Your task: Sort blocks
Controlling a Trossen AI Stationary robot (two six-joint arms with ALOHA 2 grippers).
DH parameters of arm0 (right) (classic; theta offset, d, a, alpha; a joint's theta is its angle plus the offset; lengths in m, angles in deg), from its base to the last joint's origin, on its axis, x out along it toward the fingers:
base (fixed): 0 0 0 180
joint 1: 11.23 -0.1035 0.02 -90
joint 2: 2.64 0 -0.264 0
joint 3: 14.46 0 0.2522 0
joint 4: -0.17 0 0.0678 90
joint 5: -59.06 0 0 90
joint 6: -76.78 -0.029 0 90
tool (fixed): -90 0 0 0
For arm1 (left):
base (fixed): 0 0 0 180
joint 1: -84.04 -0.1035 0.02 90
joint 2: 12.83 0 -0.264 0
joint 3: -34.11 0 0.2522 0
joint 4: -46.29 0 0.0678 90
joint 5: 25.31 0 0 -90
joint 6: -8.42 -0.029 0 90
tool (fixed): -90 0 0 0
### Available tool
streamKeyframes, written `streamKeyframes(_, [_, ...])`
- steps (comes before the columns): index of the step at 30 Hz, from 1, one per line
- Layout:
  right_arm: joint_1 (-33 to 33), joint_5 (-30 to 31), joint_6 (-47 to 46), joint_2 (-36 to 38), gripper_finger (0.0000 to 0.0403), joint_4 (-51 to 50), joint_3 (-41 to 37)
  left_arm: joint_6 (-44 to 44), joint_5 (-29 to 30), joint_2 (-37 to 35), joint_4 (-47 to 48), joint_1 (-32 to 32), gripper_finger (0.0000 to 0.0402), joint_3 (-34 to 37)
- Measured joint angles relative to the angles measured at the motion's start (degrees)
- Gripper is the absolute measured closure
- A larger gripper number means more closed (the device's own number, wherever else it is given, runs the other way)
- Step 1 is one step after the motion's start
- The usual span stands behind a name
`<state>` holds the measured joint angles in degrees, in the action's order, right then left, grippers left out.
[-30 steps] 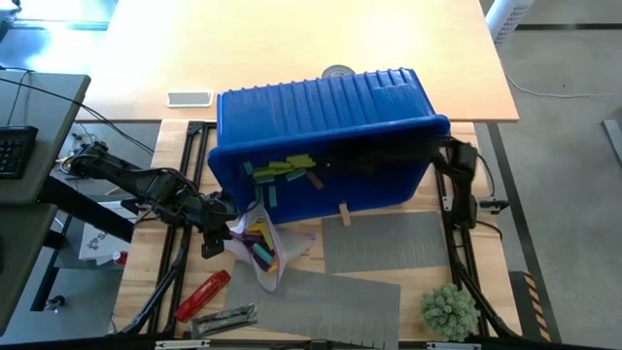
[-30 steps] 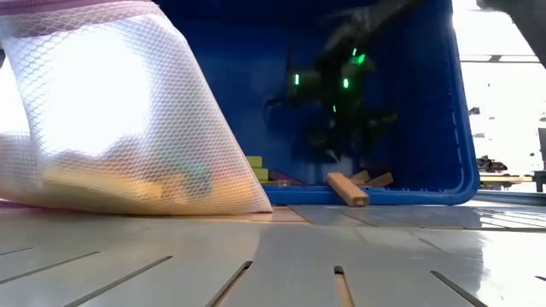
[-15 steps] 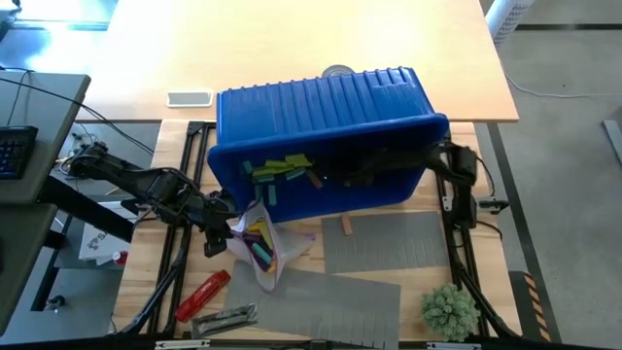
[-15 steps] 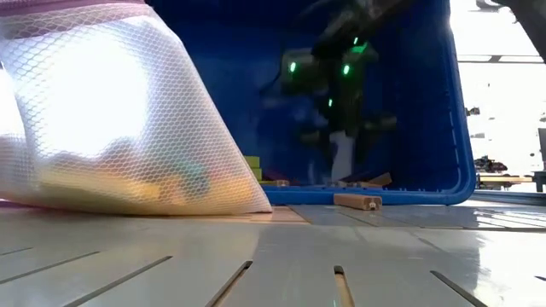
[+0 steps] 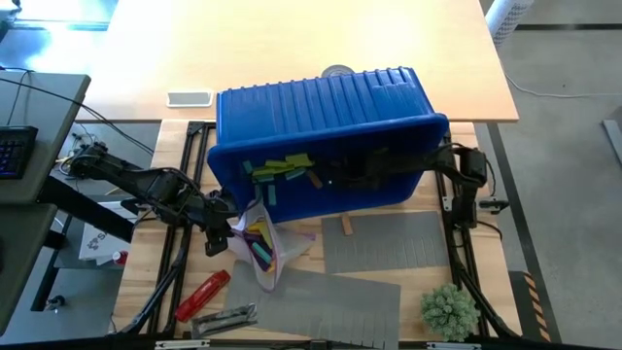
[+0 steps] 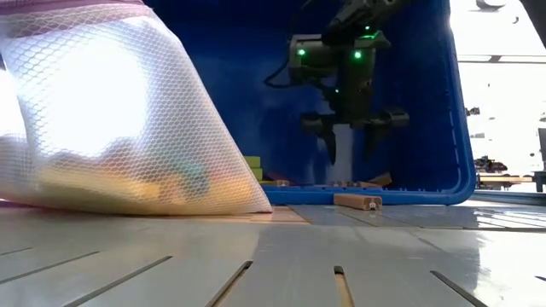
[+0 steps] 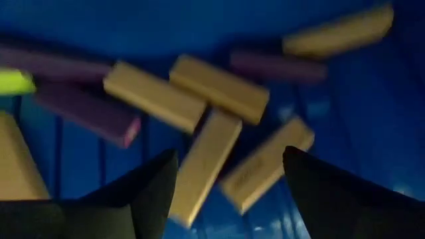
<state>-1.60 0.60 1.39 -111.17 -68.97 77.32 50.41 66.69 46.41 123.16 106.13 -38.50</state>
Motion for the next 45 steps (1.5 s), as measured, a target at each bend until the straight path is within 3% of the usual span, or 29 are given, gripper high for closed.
streamKeyframes(5, [-2.2, -2.6, -8.5, -0.5, 0.0144, 3.1, -3.5, 0.8, 0.0, 0.0, 0.0, 0.0, 0.0402, 0.0])
streamKeyframes(13, [-2.6, -5.1, -13.3, -5.9, 0.0144, 12.1, -7.0, -1.1, 0.1, 0.0, -0.1, 0.0, 0.0402, 0.0])
streamKeyframes(25, [-1.8, -3.8, -6.6, -6.6, 0.0144, 10.3, -3.2, -3.7, -0.4, 0.0, -0.3, 0.0, 0.0402, 0.0])
streamKeyframes(34, [3.3, -4.6, -1.0, -6.5, 0.0144, 16.4, -3.9, -4.8, -1.1, 0.0, -0.3, 0.0, 0.0402, 0.0])
streamKeyframes(45, [3.1, -3.3, -0.6, -4.9, 0.0144, 18.2, -4.0, -5.5, -1.2, 0.0, -0.3, 0.0, 0.0402, 0.0])
